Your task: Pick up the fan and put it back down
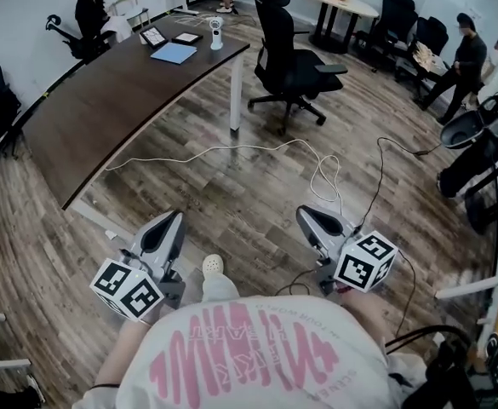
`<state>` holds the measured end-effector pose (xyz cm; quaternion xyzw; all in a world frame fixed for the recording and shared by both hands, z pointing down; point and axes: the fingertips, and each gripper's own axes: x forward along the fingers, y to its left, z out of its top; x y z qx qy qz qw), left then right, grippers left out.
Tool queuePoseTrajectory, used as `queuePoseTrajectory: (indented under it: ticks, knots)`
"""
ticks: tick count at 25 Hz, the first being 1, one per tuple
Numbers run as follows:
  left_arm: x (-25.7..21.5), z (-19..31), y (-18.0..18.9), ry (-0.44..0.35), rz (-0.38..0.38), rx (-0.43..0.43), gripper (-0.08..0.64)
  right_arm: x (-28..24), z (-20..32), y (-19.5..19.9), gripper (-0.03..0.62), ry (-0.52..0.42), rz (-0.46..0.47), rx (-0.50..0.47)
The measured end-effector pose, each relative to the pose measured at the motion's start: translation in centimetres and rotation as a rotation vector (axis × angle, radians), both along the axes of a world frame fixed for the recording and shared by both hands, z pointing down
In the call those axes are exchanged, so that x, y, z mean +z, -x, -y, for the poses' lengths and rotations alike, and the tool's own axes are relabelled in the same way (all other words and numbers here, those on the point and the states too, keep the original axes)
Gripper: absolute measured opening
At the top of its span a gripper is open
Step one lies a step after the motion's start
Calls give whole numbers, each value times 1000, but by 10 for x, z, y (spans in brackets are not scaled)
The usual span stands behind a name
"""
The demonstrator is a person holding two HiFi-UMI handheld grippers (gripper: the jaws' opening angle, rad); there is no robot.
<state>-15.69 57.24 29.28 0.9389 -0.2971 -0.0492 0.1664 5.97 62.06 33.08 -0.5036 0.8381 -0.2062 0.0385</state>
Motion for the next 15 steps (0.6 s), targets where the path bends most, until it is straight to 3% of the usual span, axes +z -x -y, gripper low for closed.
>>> queuePoseTrajectory:
  ticks: [4, 15]
  knots:
    - [1, 50, -2, 16, -12, 25, 18, -3, 42, -4, 6, 10, 6, 36]
    - [-25, 206, 10, -35, -12, 51, 20, -36, 196, 12, 6, -55, -2, 69]
